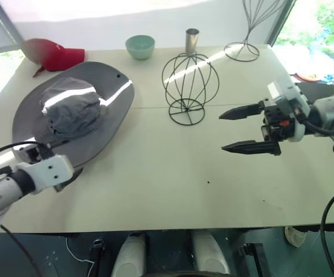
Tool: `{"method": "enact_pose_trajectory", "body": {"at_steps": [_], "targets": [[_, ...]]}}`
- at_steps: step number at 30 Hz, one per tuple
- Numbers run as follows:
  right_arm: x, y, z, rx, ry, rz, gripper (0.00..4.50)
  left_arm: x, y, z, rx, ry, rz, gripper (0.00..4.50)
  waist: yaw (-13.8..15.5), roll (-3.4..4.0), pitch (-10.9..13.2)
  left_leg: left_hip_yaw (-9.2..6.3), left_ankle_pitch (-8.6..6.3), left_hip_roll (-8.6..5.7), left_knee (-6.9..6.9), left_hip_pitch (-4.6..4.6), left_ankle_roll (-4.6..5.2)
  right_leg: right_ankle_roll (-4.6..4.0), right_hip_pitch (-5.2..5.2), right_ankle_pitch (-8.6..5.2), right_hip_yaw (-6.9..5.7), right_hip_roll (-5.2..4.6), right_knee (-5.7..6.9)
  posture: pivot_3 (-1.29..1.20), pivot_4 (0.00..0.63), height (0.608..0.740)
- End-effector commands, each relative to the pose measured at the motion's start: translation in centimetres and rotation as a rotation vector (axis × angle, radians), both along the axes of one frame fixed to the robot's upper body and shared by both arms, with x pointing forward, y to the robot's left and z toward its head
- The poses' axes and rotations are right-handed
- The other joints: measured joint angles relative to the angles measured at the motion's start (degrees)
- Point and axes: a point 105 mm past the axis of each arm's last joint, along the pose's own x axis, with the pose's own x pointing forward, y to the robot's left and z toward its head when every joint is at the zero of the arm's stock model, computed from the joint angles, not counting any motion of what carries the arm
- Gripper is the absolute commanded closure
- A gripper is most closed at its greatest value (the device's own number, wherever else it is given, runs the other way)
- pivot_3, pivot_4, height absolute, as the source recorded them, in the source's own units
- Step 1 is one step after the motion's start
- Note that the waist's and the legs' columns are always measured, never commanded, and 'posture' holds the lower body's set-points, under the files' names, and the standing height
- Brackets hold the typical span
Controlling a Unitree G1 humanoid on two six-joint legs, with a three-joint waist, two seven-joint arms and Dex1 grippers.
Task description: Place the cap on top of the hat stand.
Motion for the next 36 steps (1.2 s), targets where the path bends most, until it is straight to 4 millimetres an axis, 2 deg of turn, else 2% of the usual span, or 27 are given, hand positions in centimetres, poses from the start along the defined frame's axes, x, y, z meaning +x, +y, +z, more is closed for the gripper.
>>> {"method": "enact_pose_trajectory", "body": {"at_steps": [1, 6, 10, 16, 21, 31, 32, 33, 36], "targets": [[-1.1, 0.3, 1.5, 0.025, -0.045, -0.009, 0.01, 0.7, -1.5, -0.2, 0.015, -0.08, 0.004, 0.0, 0.05, -0.05, -0.03, 0.0, 0.0, 0.0, 0.02, -0.01, 0.0, 0.0, 0.0, 0.0, 0.0, 0.0, 0.02, 0.0, 0.15, 0.74], [-1.3, 0.2, 1.9, 0.028, -0.052, -0.04, 0.01, 0.9, -3.7, -1.4, -0.024, -0.073, -0.048, 0.0, 0.13, -0.06, -0.04, -0.02, 0.0, 0.01, 0.02, -0.02, 0.0, 0.0, -0.01, 0.0, -0.01, 0.0, 0.03, 0.0, 0.15, 0.74], [-1.3, 0.2, 2.0, 0.03, -0.055, -0.052, 0.01, 1.4, -4.2, -1.8, -0.02, -0.078, -0.055, 0.0, 0.07, -0.07, -0.04, -0.02, 0.0, 0.01, 0.02, -0.01, 0.0, 0.0, -0.01, 0.0, -0.02, 0.0, 0.03, 0.0, 0.15, 0.74], [-1.6, 0.5, 2.3, 0.037, -0.058, -0.055, 0.01, 4.6, -2.5, -2.5, 0.099, -0.165, 0.084, 0.0, 0.29, -0.07, -0.04, -0.03, 0.0, -0.01, 0.05, -0.01, 0.01, 0.0, 0.02, 0.0, -0.03, 0.01, 0.04, 0.0, 0.15, 0.74], [-1.9, 0.6, 2.7, 0.041, -0.068, -0.055, 0.01, 6.5, -1.2, -2.9, 0.138, -0.22, 0.202, 0.0, 0.43, -0.08, -0.04, -0.05, 0.0, -0.01, 0.05, -0.01, 0.01, 0.01, 0.0, 0.01, -0.04, 0.01, 0.05, 0.0, 0.15, 0.74], [-2.1, 0.8, 3.3, 0.063, -0.071, -0.056, 0.01, 8.1, -1.5, -3.3, 0.154, -0.25, 0.251, 0.0, 1.39, -0.08, -0.06, -0.07, 0.0, -0.01, 0.09, -0.01, 0.01, 0.01, 0.0, 0.01, -0.04, 0.01, 0.1, 0.0, 0.15, 0.74], [-2.0, 0.7, 3.4, 0.068, -0.069, -0.063, 0.0, 8.2, -1.5, -3.2, 0.147, -0.248, 0.252, 0.51, 1.4, -0.08, -0.06, -0.06, 0.0, -0.01, 0.09, 0.0, 0.01, 0.01, 0.01, 0.01, -0.04, 0.0, 0.11, 0.0, 0.15, 0.74], [-1.9, 0.6, 3.5, 0.075, -0.063, -0.073, 0.0, 8.2, -1.5, -3.2, 0.142, -0.248, 0.253, 0.77, 1.39, -0.08, -0.06, -0.07, 0.0, -0.01, 0.09, -0.01, 0.01, 0.01, 0.0, 0.01, -0.04, 0.01, 0.1, 0.0, 0.15, 0.74], [-1.8, 0.2, 3.8, 0.082, -0.069, -0.09, 0.0, 8.2, -1.4, -3.0, 0.124, -0.246, 0.258, 2.25, 1.4, -0.08, -0.06, -0.07, 0.0, -0.01, 0.08, -0.01, 0.01, 0.01, 0.0, 0.01, -0.04, 0.01, 0.1, 0.0, 0.15, 0.74]]}}
